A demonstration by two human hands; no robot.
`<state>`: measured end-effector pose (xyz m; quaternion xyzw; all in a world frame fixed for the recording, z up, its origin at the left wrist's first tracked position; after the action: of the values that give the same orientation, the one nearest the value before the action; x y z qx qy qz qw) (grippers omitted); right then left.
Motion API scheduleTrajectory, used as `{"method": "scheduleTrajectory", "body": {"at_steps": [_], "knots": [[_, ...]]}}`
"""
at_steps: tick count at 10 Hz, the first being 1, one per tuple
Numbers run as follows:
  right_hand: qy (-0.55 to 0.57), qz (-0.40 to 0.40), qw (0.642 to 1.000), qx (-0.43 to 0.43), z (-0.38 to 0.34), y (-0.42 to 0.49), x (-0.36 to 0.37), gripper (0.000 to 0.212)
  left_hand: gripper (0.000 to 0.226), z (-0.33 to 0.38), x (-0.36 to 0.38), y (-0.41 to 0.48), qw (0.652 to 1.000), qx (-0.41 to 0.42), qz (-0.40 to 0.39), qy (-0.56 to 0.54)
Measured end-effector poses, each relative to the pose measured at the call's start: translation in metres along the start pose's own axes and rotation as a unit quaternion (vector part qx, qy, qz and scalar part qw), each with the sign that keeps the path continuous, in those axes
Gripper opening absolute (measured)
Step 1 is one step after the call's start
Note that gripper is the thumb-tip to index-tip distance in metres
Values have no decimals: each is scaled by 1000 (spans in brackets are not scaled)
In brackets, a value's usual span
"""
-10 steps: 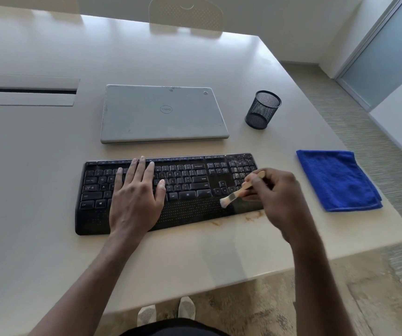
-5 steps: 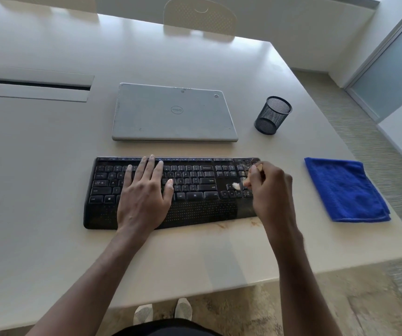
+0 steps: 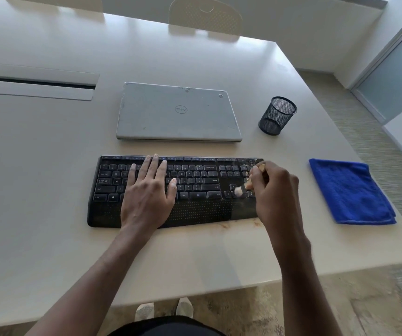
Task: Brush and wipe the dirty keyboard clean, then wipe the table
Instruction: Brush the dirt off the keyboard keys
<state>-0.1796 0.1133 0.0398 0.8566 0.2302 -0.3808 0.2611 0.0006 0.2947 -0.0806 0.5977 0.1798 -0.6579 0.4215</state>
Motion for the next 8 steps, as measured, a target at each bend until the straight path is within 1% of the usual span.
{"method": "scheduleTrajectory", "body": {"at_steps": [1, 2, 3, 5, 6, 8], "knots": [[13, 6, 1000, -17, -6, 4, 6, 24, 68, 0, 0, 0, 1000, 1, -1, 1], [3, -32, 999, -10, -3, 1, 18, 26, 68, 0, 0, -1, 1000, 1, 0, -2], [2, -49, 999, 4, -1, -2, 15, 29, 67, 0, 0, 0, 1000, 0, 2, -1], [15, -35, 999, -17, -14, -2, 20, 25, 68, 0, 0, 0, 1000, 2, 0, -2], [-5, -57, 998, -6, -10, -2, 22, 26, 68, 0, -1, -1, 1000, 1, 2, -1], [9, -52, 999, 6, -15, 2, 19, 26, 67, 0, -1, -1, 1000, 4, 5, -1]]}}
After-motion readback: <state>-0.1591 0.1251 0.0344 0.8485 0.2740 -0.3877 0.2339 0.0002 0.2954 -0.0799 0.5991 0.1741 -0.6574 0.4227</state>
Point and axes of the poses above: each hand's wrist, its own y-axis towards the middle knuckle, its own x-axis out of the palm, z = x × y, the point moved 8 cm from there along y, towards the middle knuckle, and after that the axes turned 1 degree about y, right-handed, at the moved point
